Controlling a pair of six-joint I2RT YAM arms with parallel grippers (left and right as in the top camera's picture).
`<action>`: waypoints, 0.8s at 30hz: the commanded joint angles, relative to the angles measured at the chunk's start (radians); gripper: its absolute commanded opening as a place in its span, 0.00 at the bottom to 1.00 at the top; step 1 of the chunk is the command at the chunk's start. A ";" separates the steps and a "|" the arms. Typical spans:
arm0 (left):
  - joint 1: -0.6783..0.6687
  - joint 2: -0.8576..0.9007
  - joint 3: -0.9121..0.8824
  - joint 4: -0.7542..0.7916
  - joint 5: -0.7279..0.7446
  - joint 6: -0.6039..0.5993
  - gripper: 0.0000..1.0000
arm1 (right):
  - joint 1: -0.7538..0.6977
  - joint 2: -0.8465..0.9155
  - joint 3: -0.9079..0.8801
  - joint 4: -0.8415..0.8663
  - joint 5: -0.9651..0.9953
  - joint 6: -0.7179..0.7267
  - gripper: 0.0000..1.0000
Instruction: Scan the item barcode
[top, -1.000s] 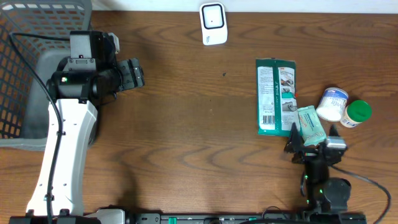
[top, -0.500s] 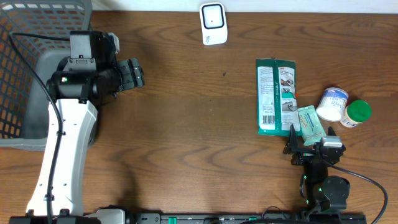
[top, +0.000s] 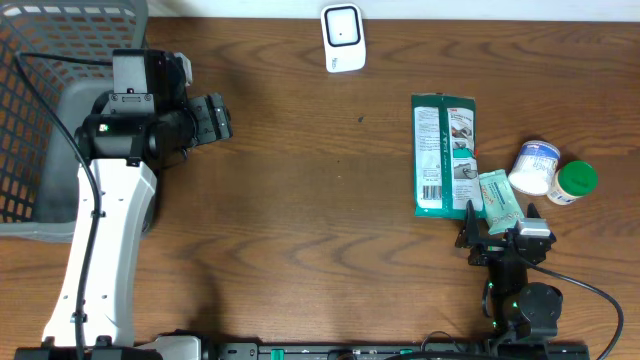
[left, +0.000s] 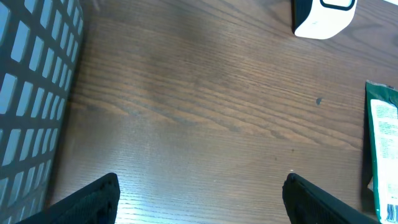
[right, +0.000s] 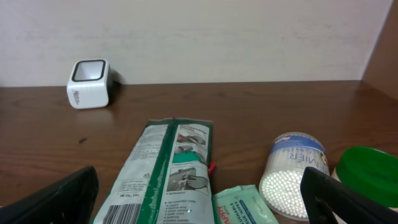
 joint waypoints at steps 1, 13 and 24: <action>0.002 -0.008 -0.001 0.000 0.002 0.010 0.85 | 0.009 -0.006 -0.001 -0.004 0.009 -0.011 0.99; 0.002 -0.438 -0.001 0.000 0.002 0.010 0.84 | 0.009 -0.006 -0.001 -0.004 0.009 -0.011 0.99; 0.003 -0.858 -0.006 -0.084 -0.032 0.018 0.85 | 0.009 -0.006 -0.001 -0.004 0.009 -0.011 0.99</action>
